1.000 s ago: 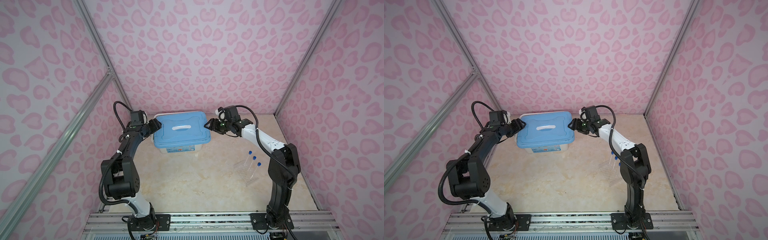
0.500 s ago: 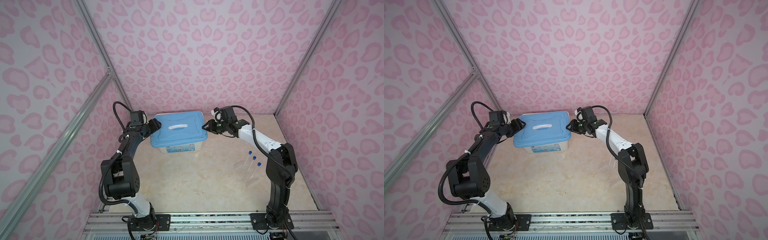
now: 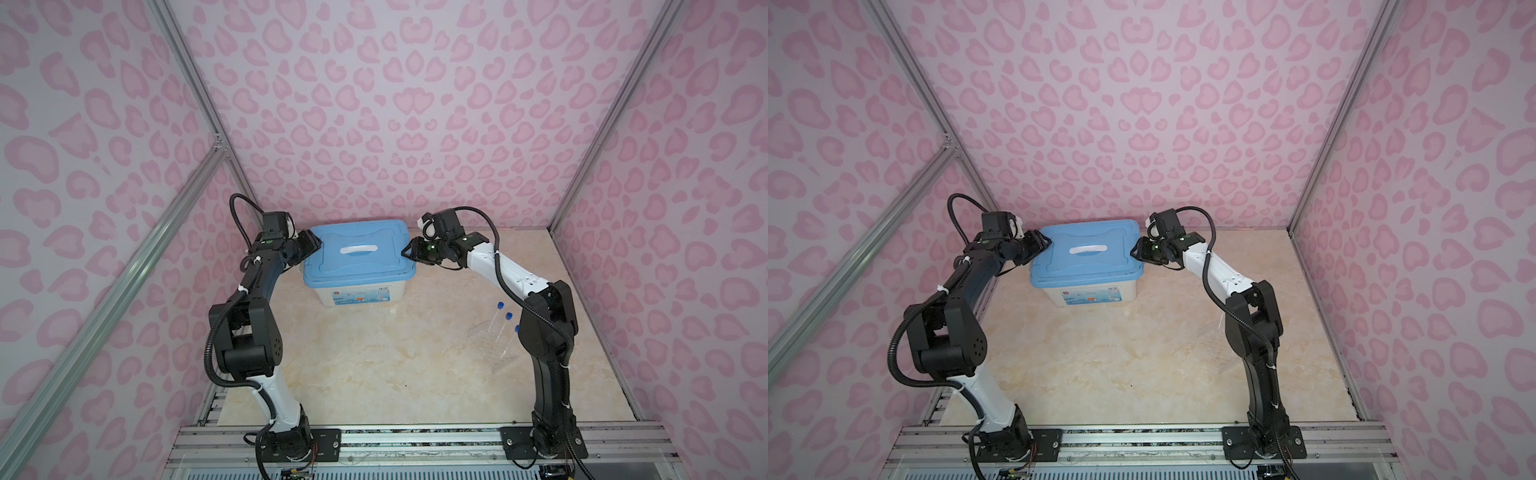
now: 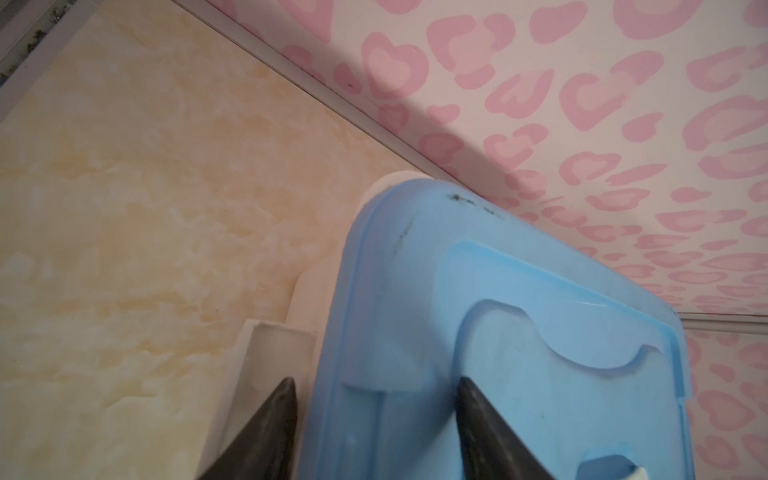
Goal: Organize the chemistry lab equipment
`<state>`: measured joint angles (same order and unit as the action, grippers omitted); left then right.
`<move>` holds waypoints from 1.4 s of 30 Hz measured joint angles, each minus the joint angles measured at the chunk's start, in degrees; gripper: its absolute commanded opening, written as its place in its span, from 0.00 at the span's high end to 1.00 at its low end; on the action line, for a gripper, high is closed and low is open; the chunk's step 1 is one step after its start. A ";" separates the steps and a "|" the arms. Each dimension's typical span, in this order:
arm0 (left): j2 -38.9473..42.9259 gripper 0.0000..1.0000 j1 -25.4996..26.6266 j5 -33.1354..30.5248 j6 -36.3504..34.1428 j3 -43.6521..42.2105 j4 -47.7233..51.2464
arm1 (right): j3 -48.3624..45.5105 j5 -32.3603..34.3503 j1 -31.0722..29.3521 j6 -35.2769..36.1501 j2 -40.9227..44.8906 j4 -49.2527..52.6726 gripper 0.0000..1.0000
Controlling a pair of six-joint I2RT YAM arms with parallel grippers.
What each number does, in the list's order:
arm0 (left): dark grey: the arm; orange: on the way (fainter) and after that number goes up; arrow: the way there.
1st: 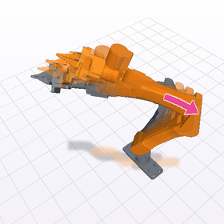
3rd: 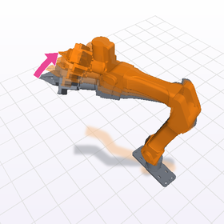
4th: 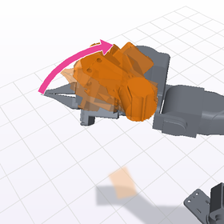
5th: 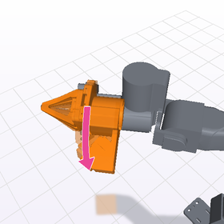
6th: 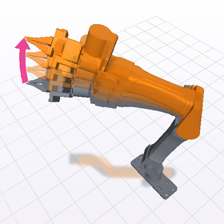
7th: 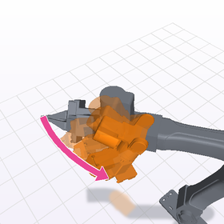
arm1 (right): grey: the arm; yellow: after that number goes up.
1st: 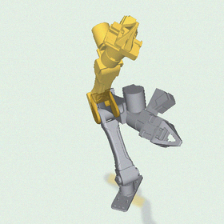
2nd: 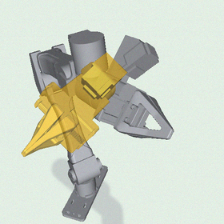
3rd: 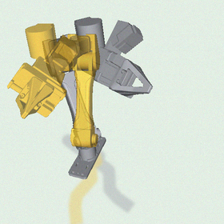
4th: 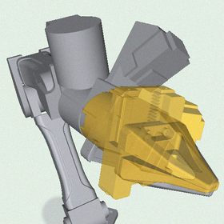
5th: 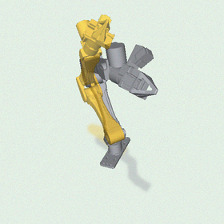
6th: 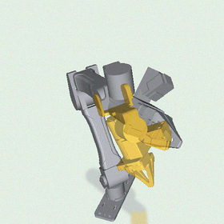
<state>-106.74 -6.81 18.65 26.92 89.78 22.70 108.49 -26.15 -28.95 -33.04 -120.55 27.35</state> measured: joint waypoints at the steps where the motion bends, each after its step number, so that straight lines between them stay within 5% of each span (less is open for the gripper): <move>1: -0.44 0.44 0.00 -0.28 -0.17 0.26 -0.28 | 1.11 0.72 -0.33 0.28 -0.46 1.03 0.58; 8: -1.27 0.42 -0.33 -0.61 -0.37 0.28 -1.07 | 6.56 4.00 -1.38 2.10 -2.62 6.49 0.56; 12: -1.16 0.54 -0.61 -0.83 -0.42 0.11 -1.38 | 7.91 4.74 -1.68 2.60 -3.43 7.89 0.54; 19: 1.51 0.54 -0.20 -1.01 -0.44 -6.71 -8.98 | 5.22 5.11 -1.68 4.11 -2.16 6.19 0.45; 24: 4.98 0.67 1.49 -0.98 0.44 -12.50 -13.57 | 0.35 4.98 -1.11 4.37 1.49 5.18 0.46; 42: 8.81 0.59 4.79 0.79 2.56 -19.85 -18.73 | -8.17 5.29 1.40 6.40 6.40 2.14 0.39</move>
<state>-97.93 -2.02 19.44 29.47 69.93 3.97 100.31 -20.86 -27.55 -26.63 -114.15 29.50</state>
